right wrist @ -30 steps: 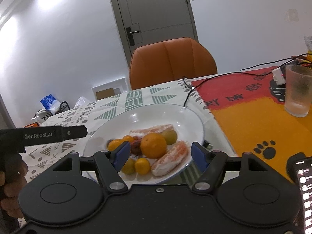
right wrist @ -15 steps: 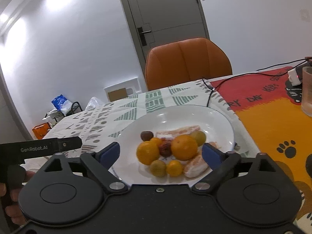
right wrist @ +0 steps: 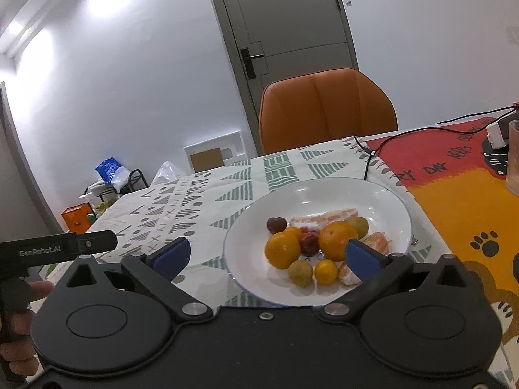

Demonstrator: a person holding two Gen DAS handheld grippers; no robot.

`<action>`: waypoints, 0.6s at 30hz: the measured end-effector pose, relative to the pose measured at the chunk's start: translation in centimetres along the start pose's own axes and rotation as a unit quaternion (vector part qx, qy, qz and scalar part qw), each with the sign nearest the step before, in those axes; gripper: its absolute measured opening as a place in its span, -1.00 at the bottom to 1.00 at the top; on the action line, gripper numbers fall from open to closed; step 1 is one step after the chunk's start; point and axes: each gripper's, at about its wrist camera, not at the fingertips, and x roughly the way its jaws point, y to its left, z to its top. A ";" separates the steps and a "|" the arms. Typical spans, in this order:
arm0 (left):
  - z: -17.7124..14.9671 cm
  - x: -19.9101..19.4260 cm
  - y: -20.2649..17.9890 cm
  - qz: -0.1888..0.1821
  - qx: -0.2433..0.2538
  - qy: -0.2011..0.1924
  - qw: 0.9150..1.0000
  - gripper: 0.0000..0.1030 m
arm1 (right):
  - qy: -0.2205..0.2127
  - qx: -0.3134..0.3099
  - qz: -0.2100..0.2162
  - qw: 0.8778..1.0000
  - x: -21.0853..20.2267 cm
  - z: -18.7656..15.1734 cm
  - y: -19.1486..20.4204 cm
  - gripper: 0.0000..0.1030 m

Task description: Organize fruits

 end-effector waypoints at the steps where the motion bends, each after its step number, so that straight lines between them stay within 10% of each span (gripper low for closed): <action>1: 0.0 -0.4 0.1 0.001 0.001 0.002 1.000 0.90 | 0.000 -0.001 0.001 1.000 -0.2 0.0 0.2 1.00; 18: -1.3 -5.9 1.4 0.026 0.011 0.017 0.999 0.95 | 0.015 -0.023 0.017 0.999 -4.0 -0.8 2.8 1.00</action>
